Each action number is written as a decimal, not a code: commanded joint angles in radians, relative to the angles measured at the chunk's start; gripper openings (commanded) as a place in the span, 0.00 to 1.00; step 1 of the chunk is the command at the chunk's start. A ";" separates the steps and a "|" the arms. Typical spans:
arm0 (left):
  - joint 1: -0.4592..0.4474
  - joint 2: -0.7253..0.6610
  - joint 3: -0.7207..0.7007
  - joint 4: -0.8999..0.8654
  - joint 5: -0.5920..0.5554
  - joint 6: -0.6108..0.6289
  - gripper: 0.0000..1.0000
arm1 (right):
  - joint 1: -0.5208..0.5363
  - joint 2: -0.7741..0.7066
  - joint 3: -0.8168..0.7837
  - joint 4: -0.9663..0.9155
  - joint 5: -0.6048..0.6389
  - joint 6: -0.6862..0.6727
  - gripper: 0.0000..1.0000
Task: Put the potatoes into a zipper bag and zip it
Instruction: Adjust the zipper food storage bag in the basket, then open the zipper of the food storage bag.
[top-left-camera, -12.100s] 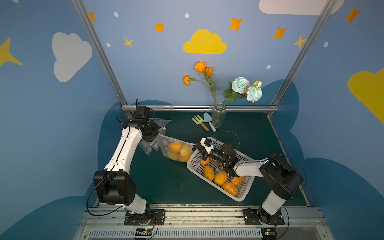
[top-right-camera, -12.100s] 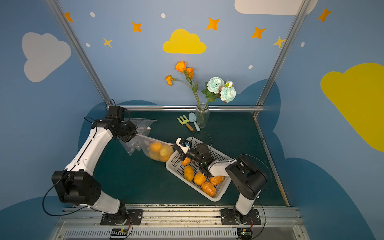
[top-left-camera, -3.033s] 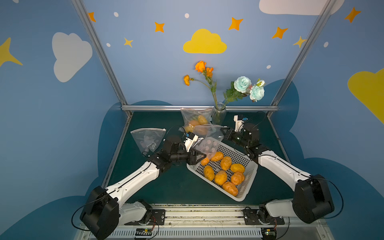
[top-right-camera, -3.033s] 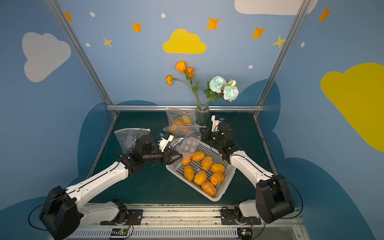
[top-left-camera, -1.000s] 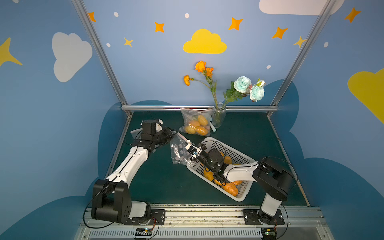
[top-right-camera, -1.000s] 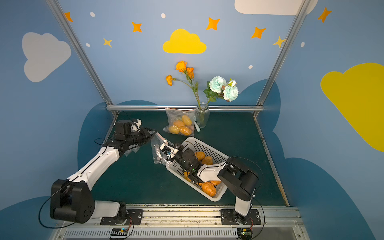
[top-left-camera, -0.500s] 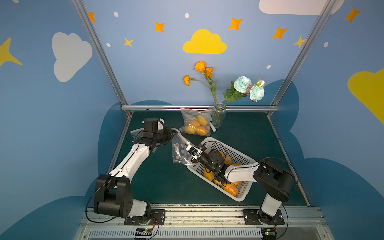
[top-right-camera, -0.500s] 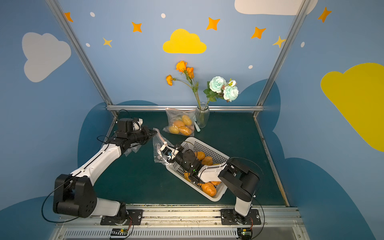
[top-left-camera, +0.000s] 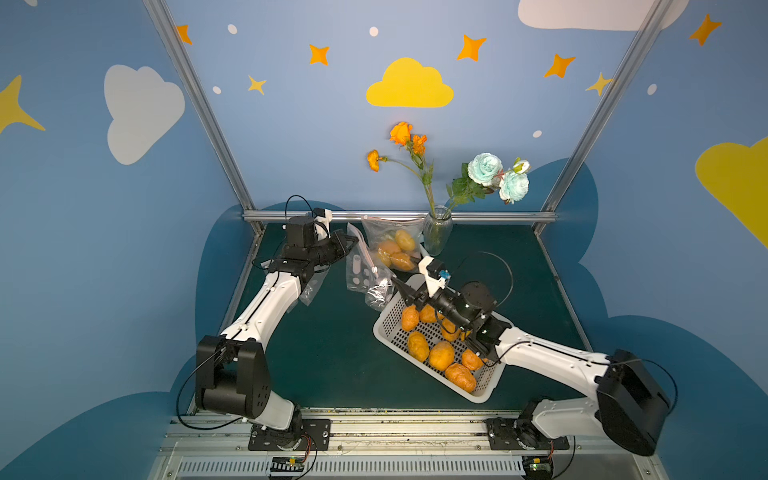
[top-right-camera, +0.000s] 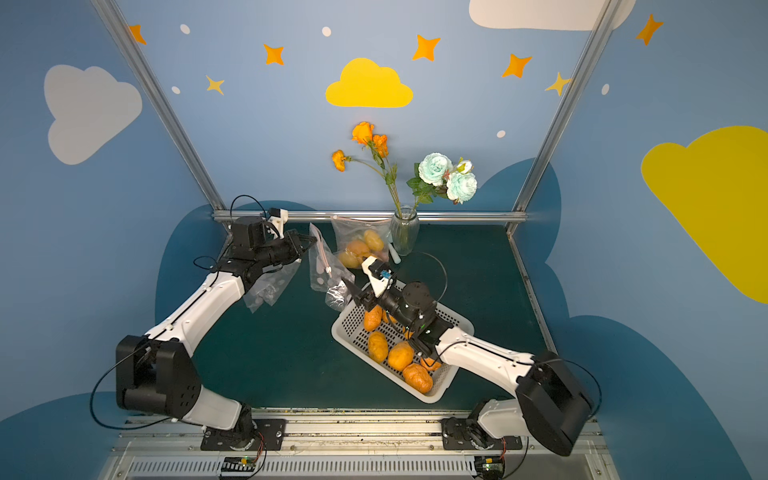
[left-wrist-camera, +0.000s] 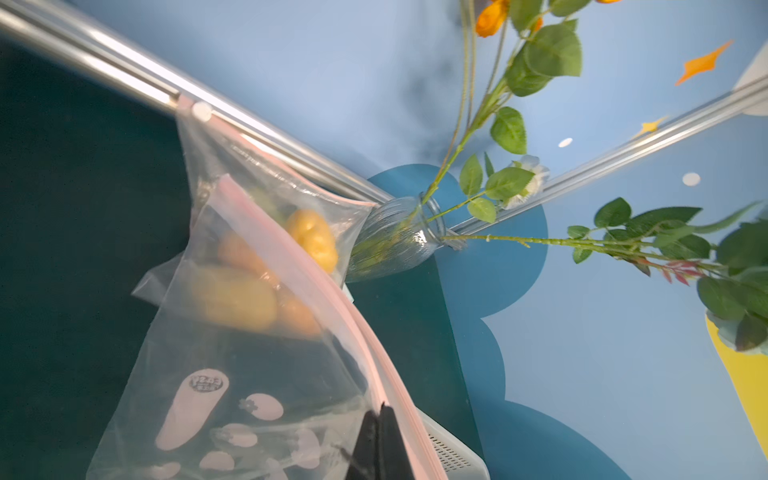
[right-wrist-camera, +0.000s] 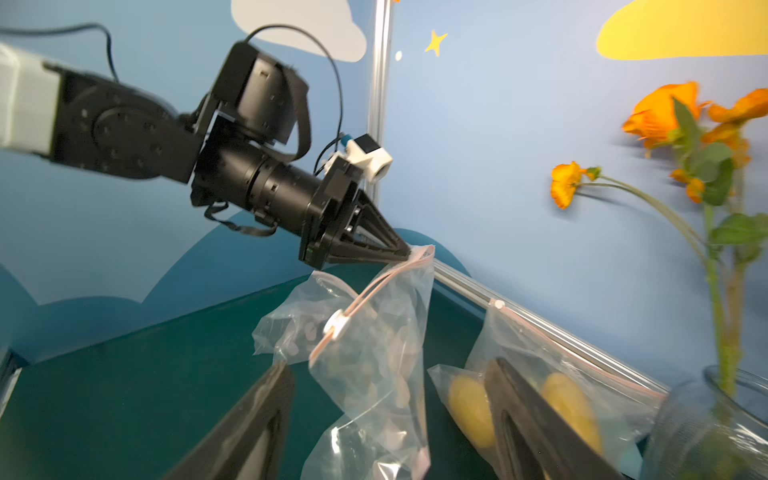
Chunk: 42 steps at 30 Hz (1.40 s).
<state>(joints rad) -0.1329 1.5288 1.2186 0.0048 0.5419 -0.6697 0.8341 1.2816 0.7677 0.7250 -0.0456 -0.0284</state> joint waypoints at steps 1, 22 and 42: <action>-0.049 0.028 -0.013 0.089 0.099 0.175 0.02 | -0.046 -0.035 0.076 -0.327 -0.044 0.182 0.77; -0.113 -0.090 -0.242 0.312 -0.326 0.399 0.02 | -0.211 0.344 0.538 -0.682 -0.230 0.390 0.62; -0.223 -0.119 -0.392 0.404 -0.201 0.330 0.02 | -0.221 0.447 0.561 -0.622 -0.352 0.403 0.57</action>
<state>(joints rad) -0.3515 1.4445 0.8387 0.3561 0.3153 -0.3031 0.6167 1.7103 1.2942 0.0792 -0.3607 0.3683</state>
